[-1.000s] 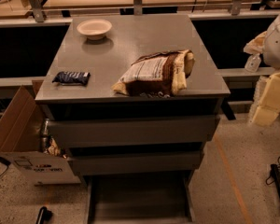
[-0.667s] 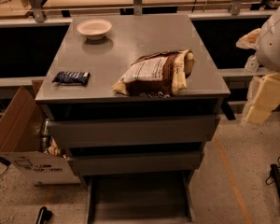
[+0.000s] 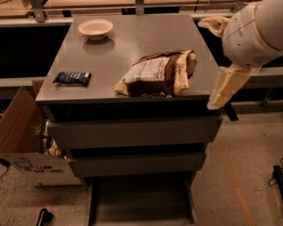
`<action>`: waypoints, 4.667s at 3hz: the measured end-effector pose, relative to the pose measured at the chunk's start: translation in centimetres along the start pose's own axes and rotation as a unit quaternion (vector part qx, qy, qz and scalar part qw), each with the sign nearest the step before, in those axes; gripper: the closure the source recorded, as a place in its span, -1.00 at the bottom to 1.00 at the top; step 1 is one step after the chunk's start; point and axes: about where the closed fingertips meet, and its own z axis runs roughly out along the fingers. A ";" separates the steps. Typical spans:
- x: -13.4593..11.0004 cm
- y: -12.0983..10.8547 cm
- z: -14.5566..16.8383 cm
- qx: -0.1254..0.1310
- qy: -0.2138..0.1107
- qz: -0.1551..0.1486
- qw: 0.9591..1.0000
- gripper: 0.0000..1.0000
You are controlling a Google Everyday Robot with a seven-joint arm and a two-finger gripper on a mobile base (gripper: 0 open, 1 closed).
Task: Place brown chip bag into bottom drawer
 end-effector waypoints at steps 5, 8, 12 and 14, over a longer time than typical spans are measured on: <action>-4.7 -0.4 0.5 0.032 -0.147 -0.145 0.978 0.69; -3.1 4.4 -1.4 -0.062 -0.332 -0.090 0.937 1.00; 1.0 14.3 13.8 -0.037 -0.433 0.092 0.896 1.00; 5.1 20.2 18.9 -0.001 -0.428 0.104 0.898 1.00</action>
Offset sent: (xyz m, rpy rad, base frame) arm 0.0840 0.1028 -0.0651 0.0590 -0.0406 0.3810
